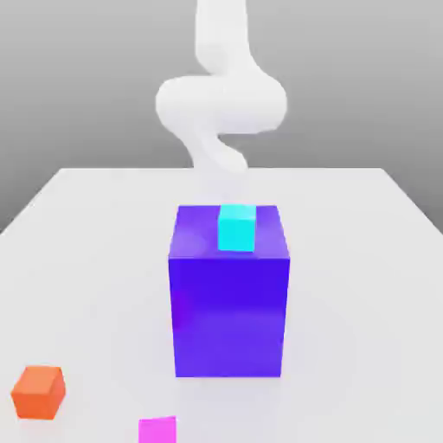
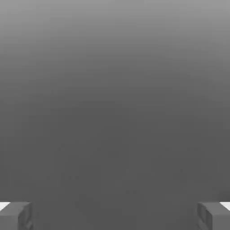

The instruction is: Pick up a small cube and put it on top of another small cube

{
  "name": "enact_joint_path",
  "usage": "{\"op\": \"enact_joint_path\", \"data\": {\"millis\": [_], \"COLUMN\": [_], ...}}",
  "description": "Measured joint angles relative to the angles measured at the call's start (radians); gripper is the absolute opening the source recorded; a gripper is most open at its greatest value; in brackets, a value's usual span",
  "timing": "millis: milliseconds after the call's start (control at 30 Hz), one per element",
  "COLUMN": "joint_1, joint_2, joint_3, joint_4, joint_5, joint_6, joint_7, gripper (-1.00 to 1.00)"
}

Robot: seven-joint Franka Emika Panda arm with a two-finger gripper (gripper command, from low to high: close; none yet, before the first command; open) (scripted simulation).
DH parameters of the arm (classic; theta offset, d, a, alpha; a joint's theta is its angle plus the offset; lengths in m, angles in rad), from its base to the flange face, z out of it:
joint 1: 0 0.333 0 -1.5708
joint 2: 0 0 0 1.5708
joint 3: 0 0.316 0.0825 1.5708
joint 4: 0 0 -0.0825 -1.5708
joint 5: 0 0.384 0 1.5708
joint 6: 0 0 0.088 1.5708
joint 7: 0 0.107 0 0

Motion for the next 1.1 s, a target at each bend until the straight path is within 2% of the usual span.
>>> {"op": "enact_joint_path", "data": {"millis": [233,633,867,1100], "joint_1": [0.122,0.275,0.31,0.302], "joint_2": [0.169,0.456,0.631,0.799], "joint_3": [-0.131,-0.315,-0.369,-0.376], "joint_4": [-0.001,-0.002,-0.001,-0.001], "joint_5": [0.047,0.186,0.289,0.364], "joint_6": [0.042,0.112,0.147,0.187], "joint_7": [-0.291,-0.821,-1.145,-1.449], "gripper": [0.0,0.0,0.0,0.0]}}
